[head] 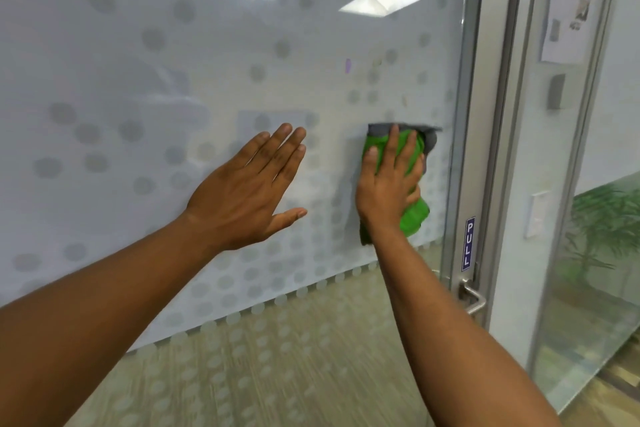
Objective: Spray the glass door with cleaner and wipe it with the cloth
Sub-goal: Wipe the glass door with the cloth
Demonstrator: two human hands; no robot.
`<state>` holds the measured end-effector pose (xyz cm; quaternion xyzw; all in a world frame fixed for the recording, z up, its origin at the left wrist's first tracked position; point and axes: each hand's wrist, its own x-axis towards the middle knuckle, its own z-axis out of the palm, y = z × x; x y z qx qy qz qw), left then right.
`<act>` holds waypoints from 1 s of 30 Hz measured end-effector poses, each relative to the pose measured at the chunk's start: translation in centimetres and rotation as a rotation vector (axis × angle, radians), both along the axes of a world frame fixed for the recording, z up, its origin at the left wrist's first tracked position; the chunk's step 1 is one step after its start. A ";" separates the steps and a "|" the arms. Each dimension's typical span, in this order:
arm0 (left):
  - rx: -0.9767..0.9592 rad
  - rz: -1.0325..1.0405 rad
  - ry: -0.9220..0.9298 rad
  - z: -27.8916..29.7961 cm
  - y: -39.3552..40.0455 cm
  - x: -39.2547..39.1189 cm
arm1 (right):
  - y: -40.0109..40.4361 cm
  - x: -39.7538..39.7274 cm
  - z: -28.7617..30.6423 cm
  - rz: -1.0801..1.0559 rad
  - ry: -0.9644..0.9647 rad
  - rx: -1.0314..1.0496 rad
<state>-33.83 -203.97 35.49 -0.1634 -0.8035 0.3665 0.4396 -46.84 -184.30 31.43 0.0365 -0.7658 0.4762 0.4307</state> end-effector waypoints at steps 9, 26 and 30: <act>0.017 -0.050 0.038 1.9 -0.1 1.1 | 1.4 -2.8 2.8 -0.002 -0.094 -0.146; 0.031 0.059 0.160 7.2 -2.1 1.2 | 1.7 -3.0 7.2 -0.031 0.046 -0.016; 0.024 0.046 0.158 7.2 -2.2 1.0 | 0.9 -2.5 11.2 -0.010 0.063 -0.045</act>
